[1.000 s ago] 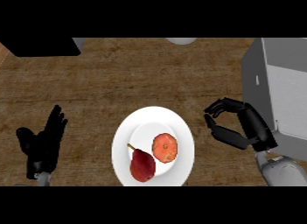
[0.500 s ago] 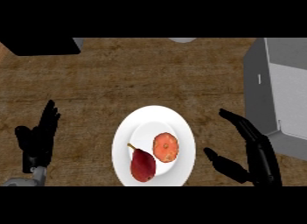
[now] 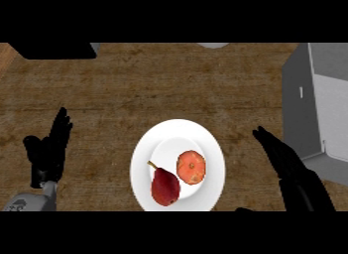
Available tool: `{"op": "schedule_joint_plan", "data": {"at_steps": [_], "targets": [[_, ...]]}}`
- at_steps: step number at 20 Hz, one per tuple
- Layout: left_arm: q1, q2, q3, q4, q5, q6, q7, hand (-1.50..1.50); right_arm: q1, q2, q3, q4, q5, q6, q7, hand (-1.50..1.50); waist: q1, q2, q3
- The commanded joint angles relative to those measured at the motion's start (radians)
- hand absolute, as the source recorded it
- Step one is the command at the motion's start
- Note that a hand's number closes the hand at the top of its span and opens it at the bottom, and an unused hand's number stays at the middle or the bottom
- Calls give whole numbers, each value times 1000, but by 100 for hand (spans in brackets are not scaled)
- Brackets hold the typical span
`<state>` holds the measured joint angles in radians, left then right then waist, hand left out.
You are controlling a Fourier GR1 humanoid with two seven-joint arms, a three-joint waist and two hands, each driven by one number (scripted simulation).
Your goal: Pick the squash from the plate and place it in the cardboard box
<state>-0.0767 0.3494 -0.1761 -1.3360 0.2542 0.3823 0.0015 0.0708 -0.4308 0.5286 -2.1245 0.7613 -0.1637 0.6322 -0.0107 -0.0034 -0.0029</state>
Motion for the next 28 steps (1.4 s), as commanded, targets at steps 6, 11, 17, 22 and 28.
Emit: {"op": "schedule_joint_plan", "data": {"at_steps": [6,11,17,22,28], "targets": [[27,-18,7,-11,-17,-22,-5,0,-205,167,150,-27,63,367,416,-150,21,2,2],[-40,-33,23,35,-33,-29,4,0,-267,295,211,65,106,462,555,-150,16,2,2],[-6,-24,19,-48,-42,-24,64,0,-329,390,127,221,68,500,557,-150,25,2,3],[6,-45,37,-1,-64,-46,3,0,-329,428,151,209,73,512,600,-150,16,2,3],[-57,-67,64,79,-64,-65,-13,0,-345,430,242,266,102,443,682,-150,13,2,2]]}}
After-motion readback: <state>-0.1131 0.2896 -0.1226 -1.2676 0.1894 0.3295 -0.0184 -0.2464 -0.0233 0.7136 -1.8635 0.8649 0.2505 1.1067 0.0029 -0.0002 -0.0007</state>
